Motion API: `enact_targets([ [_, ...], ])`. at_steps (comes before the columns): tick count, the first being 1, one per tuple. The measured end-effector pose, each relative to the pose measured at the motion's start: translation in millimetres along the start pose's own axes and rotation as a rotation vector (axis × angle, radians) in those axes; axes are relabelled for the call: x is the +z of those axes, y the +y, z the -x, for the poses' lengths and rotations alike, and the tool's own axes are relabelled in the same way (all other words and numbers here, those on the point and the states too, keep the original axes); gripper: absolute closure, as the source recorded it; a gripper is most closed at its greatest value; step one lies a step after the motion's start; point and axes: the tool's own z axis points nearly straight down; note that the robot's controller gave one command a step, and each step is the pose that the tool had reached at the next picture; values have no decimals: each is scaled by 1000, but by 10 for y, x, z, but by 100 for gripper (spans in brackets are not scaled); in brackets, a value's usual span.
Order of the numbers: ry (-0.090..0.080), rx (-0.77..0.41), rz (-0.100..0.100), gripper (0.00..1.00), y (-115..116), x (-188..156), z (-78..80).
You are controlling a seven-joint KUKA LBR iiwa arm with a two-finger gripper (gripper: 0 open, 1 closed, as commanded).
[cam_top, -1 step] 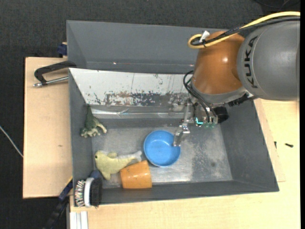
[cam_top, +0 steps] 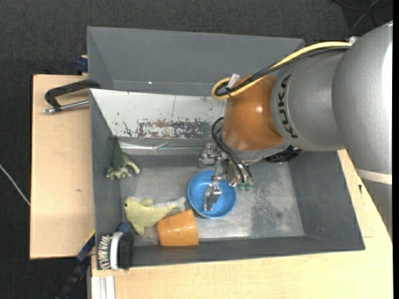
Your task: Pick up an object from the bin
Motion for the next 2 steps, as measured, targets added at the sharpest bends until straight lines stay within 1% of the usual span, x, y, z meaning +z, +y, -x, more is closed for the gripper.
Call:
enact_targets([
  [1, 6, -41, 0, 0, -80, -312, -211],
  [2, 1, -147, 1, 0, 54, -296, -94],
])
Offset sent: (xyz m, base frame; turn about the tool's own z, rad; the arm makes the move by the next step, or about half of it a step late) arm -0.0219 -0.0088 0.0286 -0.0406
